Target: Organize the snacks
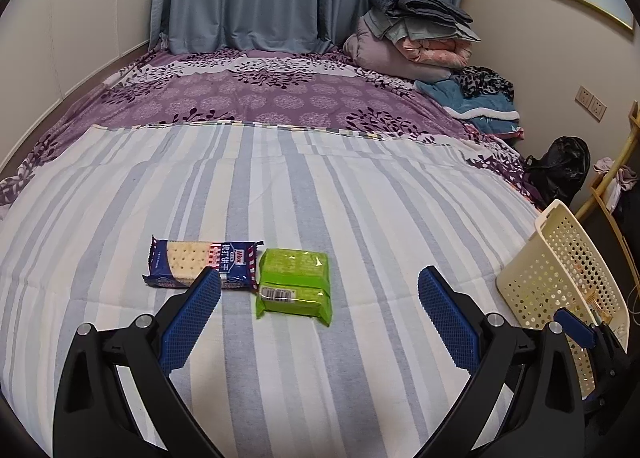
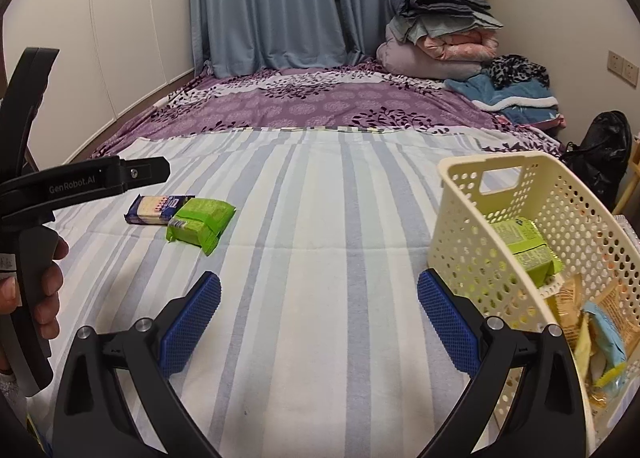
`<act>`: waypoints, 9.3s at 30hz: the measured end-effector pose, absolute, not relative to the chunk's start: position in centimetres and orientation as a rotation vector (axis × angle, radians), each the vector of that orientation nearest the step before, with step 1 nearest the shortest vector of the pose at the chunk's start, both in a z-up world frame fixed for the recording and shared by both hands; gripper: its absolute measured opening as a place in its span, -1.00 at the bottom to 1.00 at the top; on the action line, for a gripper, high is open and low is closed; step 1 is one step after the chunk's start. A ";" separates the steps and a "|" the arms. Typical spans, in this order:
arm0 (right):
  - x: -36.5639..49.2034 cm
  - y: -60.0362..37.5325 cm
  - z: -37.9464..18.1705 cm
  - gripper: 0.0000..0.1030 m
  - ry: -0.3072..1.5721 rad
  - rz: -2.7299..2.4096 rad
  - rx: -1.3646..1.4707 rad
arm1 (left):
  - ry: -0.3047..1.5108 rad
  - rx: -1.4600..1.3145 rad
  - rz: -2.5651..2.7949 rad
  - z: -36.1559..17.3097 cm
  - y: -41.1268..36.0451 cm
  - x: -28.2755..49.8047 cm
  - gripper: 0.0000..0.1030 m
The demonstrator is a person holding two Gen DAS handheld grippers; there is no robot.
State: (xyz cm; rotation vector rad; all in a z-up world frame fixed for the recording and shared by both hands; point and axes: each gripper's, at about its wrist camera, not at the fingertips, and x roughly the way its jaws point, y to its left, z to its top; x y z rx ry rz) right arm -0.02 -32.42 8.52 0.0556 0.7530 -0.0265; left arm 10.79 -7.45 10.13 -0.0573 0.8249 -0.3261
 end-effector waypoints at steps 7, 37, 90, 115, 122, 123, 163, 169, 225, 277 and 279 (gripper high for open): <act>2.4 -30.8 6.7 0.90 0.799 0.028 0.024 | 0.846 -0.070 -0.296 9.1 -6.0 11.8 0.94; 14.6 -21.1 2.0 0.90 0.872 0.343 -0.167 | 0.906 -0.118 -0.059 5.5 4.1 15.8 0.94; 15.8 -21.7 0.3 0.20 0.959 0.382 -0.063 | 0.943 0.051 -0.196 0.7 -1.0 22.3 0.95; 15.7 -21.3 0.2 0.26 0.956 0.386 -0.072 | 1.048 -0.033 -0.043 -0.1 6.7 25.7 0.95; 15.6 -21.6 0.3 0.26 0.955 0.386 -0.067 | 1.056 -0.006 -0.055 0.5 7.9 20.6 0.95; 15.6 -21.5 0.3 0.26 0.955 0.386 -0.068 | 1.050 -0.003 -0.062 0.8 7.9 19.9 0.95; 12.9 -21.9 2.8 0.14 0.904 0.301 -0.082 | 0.965 0.047 -0.255 3.1 1.8 13.9 -0.13; 11.3 -23.0 5.2 -0.10 0.858 0.263 -0.083 | 0.926 0.053 -0.269 5.1 0.8 12.5 -0.13; -0.3 -37.6 12.6 0.09 0.684 0.053 0.127 | 0.811 0.115 -0.440 11.3 -7.0 6.3 -0.13; -13.3 -55.1 11.6 0.63 0.564 -0.351 0.353 | 0.697 0.344 -0.922 15.6 -33.4 0.2 -0.11; -13.5 -55.2 11.5 0.63 0.557 -0.350 0.360 | 0.720 0.330 -0.905 15.3 -32.5 0.5 -0.11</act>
